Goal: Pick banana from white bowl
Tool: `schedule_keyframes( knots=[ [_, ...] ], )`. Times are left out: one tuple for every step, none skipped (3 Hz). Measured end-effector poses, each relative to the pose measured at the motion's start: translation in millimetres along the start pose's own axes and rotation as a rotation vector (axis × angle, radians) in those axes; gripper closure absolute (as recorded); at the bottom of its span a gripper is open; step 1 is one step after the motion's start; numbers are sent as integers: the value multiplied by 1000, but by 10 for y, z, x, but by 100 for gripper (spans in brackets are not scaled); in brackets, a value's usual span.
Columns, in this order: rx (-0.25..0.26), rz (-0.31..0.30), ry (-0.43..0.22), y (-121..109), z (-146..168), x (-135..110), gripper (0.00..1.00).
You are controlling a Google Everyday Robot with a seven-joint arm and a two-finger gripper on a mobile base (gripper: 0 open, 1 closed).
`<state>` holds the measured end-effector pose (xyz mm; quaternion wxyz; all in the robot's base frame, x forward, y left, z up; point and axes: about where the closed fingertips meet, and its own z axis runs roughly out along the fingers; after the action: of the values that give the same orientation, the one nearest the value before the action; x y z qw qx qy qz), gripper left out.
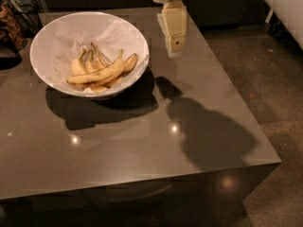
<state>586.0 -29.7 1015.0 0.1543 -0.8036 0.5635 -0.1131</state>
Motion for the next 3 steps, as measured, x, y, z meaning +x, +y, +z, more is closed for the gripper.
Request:
schedule_keyframes(
  knots=[
    [-11,-83,-41,-122,103,-271,0],
    [-16,-129,-63,-188,157,-419,0],
    [8,-127,-68,-242,156,-438,0]
  ],
)
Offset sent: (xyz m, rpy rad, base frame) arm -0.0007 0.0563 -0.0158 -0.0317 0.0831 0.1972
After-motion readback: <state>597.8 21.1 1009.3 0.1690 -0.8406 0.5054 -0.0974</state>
